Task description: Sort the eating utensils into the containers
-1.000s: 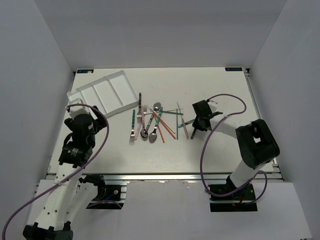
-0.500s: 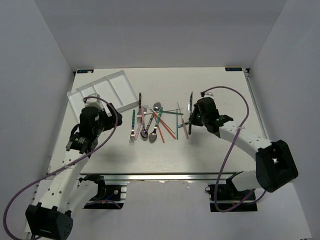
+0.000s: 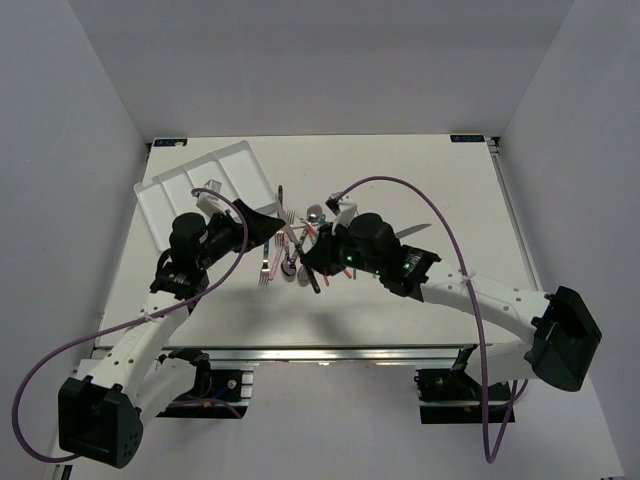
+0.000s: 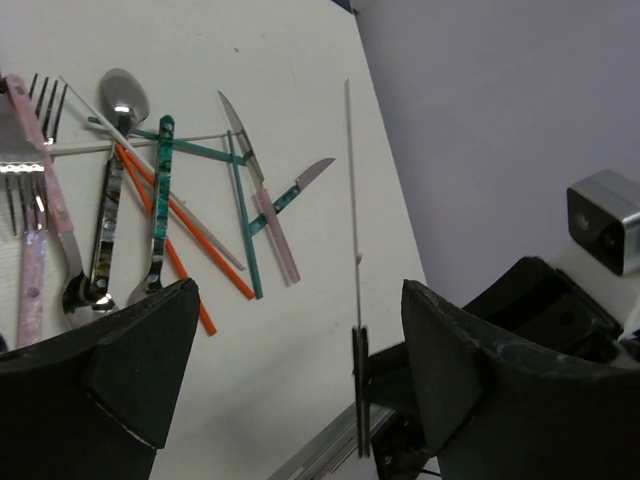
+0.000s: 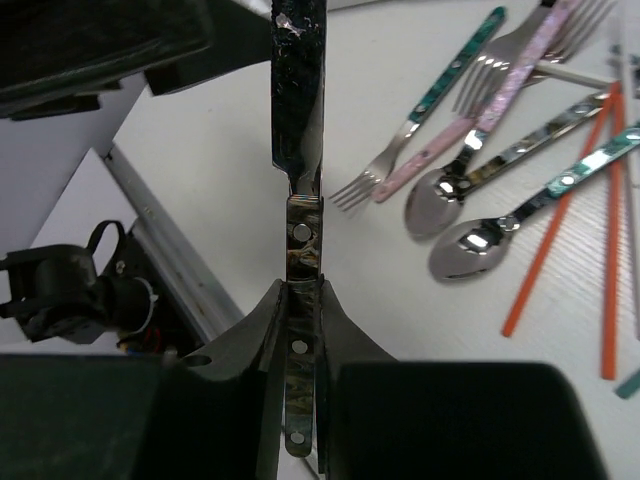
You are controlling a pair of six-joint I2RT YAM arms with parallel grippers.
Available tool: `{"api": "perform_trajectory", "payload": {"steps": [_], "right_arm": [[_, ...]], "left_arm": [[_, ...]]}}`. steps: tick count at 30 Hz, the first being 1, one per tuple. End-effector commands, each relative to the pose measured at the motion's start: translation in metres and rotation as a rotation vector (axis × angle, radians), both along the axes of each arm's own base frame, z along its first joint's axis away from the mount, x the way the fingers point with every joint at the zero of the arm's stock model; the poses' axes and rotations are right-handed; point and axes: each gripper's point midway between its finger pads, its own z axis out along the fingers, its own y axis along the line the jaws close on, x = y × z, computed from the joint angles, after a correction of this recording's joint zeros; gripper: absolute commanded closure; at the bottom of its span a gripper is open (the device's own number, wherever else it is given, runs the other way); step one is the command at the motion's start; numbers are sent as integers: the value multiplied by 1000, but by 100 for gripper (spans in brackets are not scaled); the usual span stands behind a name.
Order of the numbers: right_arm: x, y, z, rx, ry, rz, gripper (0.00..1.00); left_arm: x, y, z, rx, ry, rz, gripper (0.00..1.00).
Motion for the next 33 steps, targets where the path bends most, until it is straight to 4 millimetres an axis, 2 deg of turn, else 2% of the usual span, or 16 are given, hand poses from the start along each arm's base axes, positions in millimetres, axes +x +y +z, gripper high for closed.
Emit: {"api": "perform_trajectory", "payload": {"steps": [1,5,8,10,15,16,18,19,20,21,23,24,27,29,31,33], "right_arm": [[-8,26,37,85,-42,55,100],[-12,34,38,79,-52,75,100],[-15,40,40,75,-60,93,100],[-20,43,43,81,-69,109,100],[-24,45,45,88,-81,128,100],[-24,45,45,87,-83,126,100],[-22,43,45,82,-96,117,100],[-21,39,47,81,-103,105,92],[-13,31,40,59,-110,44,41],[-8,25,38,53,-113,13,16],[3,9,39,44,-126,-66,11],[12,-6,27,7,-95,-116,11],[25,-33,20,-23,-80,-193,11],[28,-56,10,-42,-59,-232,11],[26,-72,4,-51,-61,-245,11],[22,-80,-1,-56,-62,-245,11]], "left_arm": [[-4,-9,20,-74,-68,-47,11],[-4,-9,25,-80,-84,-52,16],[-3,-10,23,-71,-81,-54,36],[0,-9,18,-53,-64,-50,58],[6,-9,2,-13,-16,-47,76],[8,-8,1,-1,-14,-43,87],[15,-4,-2,53,-5,-18,97],[19,0,-3,78,-1,4,100],[26,16,-10,158,29,83,100],[32,24,-14,205,49,127,100],[36,47,-30,331,123,216,100],[53,76,-16,438,91,358,100],[73,129,-25,634,173,542,100],[89,168,-42,652,265,609,100],[107,192,-32,639,277,662,100],[123,229,-42,676,337,729,100]]}}
